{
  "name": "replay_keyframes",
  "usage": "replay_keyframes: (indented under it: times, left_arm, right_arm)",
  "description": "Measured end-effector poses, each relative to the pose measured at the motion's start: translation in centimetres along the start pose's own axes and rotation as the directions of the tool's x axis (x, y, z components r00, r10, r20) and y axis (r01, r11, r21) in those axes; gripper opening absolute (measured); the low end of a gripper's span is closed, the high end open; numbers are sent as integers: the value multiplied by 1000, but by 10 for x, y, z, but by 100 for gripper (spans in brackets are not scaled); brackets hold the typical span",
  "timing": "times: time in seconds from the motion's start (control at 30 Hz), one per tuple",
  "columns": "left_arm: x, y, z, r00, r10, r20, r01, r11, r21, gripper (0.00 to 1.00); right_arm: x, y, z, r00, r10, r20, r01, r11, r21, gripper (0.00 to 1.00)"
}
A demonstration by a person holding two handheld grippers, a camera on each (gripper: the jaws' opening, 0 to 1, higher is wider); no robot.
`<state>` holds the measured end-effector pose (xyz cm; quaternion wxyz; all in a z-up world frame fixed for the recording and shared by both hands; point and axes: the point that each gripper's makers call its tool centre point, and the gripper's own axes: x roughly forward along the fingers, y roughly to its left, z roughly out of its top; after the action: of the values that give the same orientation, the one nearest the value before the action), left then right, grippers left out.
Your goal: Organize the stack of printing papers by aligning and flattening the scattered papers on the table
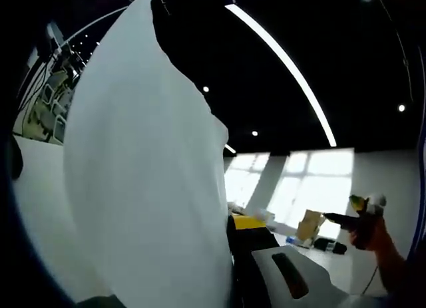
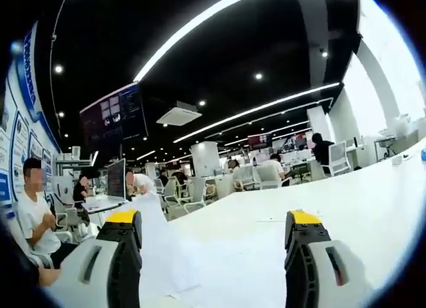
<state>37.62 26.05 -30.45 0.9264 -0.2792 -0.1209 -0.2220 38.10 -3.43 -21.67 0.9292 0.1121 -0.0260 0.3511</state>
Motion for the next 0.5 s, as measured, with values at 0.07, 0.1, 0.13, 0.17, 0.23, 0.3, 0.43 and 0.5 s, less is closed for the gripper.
replay_keyframes:
  times: [0.07,0.1,0.13,0.17,0.23,0.3,0.43,0.5]
  left_arm:
    - [1,-1,-2,1000,-2,-11,2,1000,10,6]
    - [1,-2,-3,1000,-3,-16,4,1000,14,6]
    - [0,-2,-3,1000,-4,-17,4,1000,16,6]
    - [0,-2,-3,1000,-4,-17,4,1000,17,6]
    - [0,-2,-3,1000,-6,-17,7,1000,16,6]
    - [-1,-3,-2,1000,-10,-16,10,1000,15,6]
    - [-1,-4,-3,1000,-13,-22,13,1000,20,6]
    - [-2,-5,-4,1000,-13,-24,14,1000,25,6]
  right_arm:
    - [2,-6,-6,1000,-23,-7,23,1000,6,86]
    - [2,-13,-12,998,-57,-25,58,998,6,86]
    - [1,-19,-17,995,-89,-37,88,996,-16,87]
    - [1,-23,-20,993,-107,-42,106,994,-28,87]
    - [-1,-33,-30,986,-156,-55,154,987,-45,88]
    - [-5,-44,-42,974,-213,-70,209,976,-60,87]
    - [-8,-54,-59,966,-242,-93,239,970,-42,88]
    - [-10,-58,-68,961,-258,-96,256,966,-29,88]
